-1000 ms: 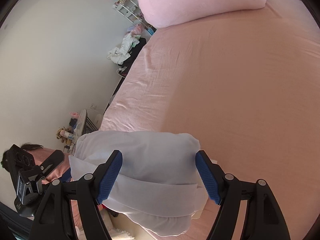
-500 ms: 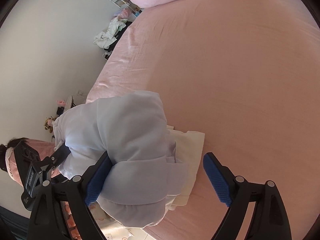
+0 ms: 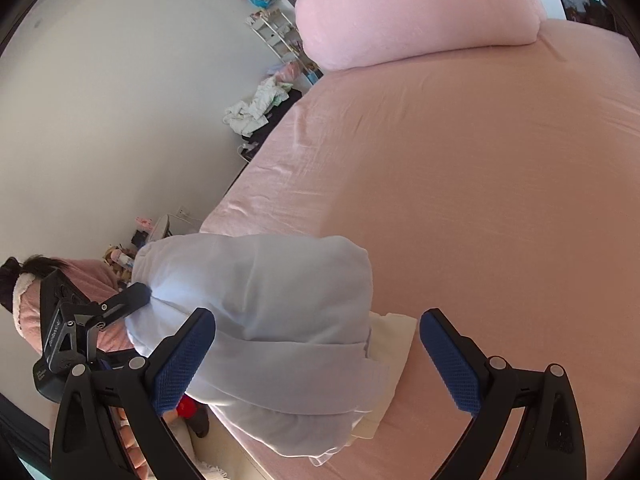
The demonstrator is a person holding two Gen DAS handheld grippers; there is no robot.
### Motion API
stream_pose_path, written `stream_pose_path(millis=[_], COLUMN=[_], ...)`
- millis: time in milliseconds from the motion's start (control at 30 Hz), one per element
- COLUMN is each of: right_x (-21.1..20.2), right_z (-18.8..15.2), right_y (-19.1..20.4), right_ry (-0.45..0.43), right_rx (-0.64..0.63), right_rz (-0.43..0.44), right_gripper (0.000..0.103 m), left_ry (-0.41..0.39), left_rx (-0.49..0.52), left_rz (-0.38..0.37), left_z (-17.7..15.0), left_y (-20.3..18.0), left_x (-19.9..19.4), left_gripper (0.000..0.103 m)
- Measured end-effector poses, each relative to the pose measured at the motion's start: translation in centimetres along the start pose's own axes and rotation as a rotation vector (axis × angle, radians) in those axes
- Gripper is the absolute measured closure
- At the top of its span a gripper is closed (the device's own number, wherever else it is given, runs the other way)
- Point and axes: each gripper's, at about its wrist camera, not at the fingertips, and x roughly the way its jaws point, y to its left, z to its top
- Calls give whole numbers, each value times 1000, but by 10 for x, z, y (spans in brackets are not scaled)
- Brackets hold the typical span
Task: Fold clothes
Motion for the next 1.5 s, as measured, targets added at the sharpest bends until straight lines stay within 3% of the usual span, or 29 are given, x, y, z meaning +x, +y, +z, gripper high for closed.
stream_pose_path(millis=[167, 433, 600, 667, 733, 900, 1233, 1500], right_x=[-14, -28, -50, -64, -78, -109, -159, -171], right_z=[3, -11, -26, -37, -48, -74, -114, -138], right_y=[27, 44, 54, 60, 67, 86, 117, 108], right_ry=[-25, -1, -8, -18, -28, -37, -113, -163], right_rx=[-68, -87, -137, -154, -170, -228, -459, -418], right_rz=[38, 11, -9, 16, 43, 83, -31, -160], right_gripper=[1, 1, 1, 1, 1, 0, 0, 0], left_ry=[-22, -71, -124, -141, -150, -172, -144, -188], left_rx=[53, 87, 185, 210, 230, 240, 272, 394], left_rz=[15, 25, 136, 233, 270, 278, 351, 459], left_z=[0, -19, -42, -54, -65, -99, -144, -166], left_y=[-19, -29, -39, -39, -36, -38, -58, -75], left_x=[-12, -40, -66, -76, -84, -103, -116, -124], left_gripper=[0, 0, 0, 0, 0, 0, 0, 0])
